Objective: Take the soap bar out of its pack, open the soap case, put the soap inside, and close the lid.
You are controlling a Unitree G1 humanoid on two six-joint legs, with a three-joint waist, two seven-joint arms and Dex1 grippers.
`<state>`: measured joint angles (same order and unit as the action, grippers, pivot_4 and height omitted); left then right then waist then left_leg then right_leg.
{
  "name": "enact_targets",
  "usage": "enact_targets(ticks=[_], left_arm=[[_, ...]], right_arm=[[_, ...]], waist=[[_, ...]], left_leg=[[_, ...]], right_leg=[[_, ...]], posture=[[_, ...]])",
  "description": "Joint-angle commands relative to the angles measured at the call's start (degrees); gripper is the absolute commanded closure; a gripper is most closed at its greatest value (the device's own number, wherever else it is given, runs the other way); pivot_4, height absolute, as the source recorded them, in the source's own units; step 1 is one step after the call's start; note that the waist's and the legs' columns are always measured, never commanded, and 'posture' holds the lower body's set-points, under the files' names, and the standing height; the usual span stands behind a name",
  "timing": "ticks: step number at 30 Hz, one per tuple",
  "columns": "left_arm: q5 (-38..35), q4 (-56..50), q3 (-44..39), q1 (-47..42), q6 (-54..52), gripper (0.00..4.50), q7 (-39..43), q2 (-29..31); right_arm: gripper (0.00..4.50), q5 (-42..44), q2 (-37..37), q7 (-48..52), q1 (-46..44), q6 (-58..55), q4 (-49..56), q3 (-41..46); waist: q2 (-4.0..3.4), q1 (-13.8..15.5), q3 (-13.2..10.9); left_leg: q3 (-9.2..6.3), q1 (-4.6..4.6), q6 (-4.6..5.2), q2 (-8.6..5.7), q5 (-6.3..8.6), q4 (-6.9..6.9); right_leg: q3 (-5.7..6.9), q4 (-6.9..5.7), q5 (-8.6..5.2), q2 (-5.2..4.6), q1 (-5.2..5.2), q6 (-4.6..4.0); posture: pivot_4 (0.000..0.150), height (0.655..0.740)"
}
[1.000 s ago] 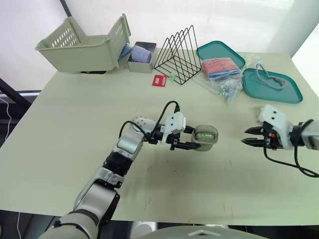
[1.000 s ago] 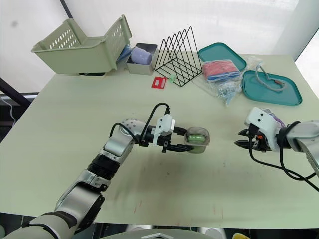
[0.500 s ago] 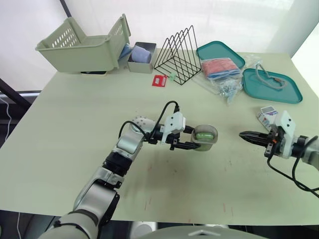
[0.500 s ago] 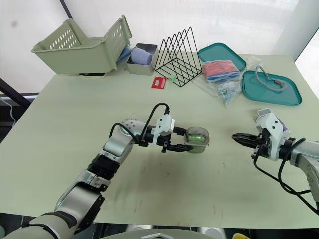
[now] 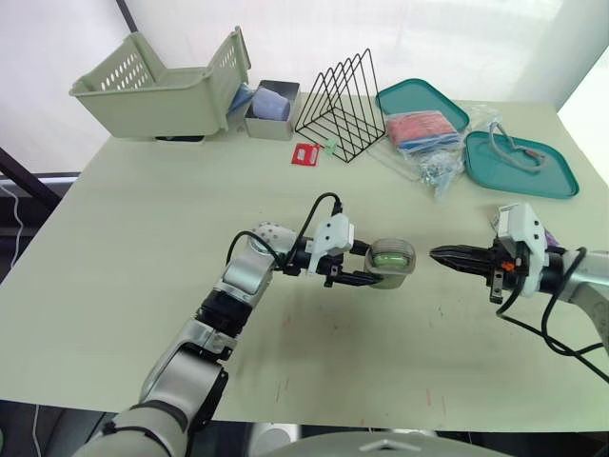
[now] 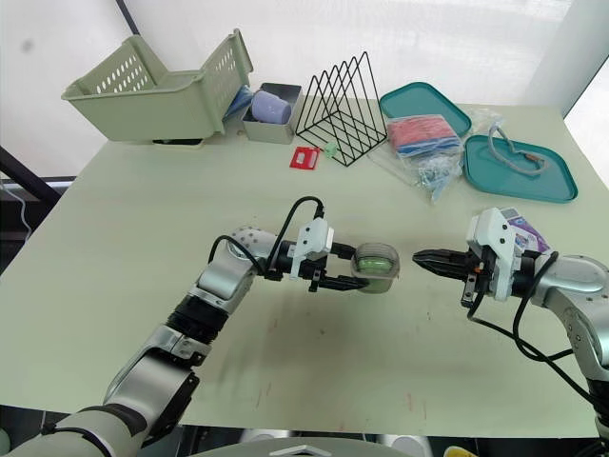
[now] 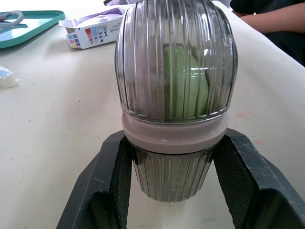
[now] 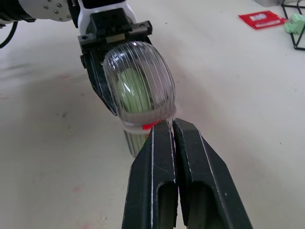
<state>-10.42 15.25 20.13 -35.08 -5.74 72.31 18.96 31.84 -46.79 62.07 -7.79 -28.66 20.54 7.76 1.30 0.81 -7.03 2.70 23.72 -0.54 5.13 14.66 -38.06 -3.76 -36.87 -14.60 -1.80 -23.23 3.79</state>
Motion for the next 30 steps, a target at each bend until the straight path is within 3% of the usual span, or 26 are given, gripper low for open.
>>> enact_targets(ticks=[1, 30], left_arm=[[-0.6, -1.7, -1.1, 0.0, 0.3, 2.48, -0.2, 0.2], [-0.6, -1.7, -1.0, 0.0, 0.0, 2.48, -0.3, 0.1]], right_arm=[[4.39, -0.1, -0.5, -0.1, -1.0, 0.9, 1.6, -0.2], [4.39, 1.4, -0.1, -0.3, -5.2, -1.5, 3.1, -3.2]], waist=[[0.00, 0.0, 0.0], [0.00, 0.0, 0.0]], left_leg=[[0.00, 0.00, 0.00, 0.00, 0.00, 0.00], [0.00, 0.00, 0.00, 0.00, 0.00, -0.01]], right_leg=[[0.00, 0.00, 0.00, 0.00, 0.00, 0.00], [0.00, 0.00, 0.00, 0.00, 0.01, 0.00]], posture=[[0.150, 0.7400], [0.150, 0.7400]])
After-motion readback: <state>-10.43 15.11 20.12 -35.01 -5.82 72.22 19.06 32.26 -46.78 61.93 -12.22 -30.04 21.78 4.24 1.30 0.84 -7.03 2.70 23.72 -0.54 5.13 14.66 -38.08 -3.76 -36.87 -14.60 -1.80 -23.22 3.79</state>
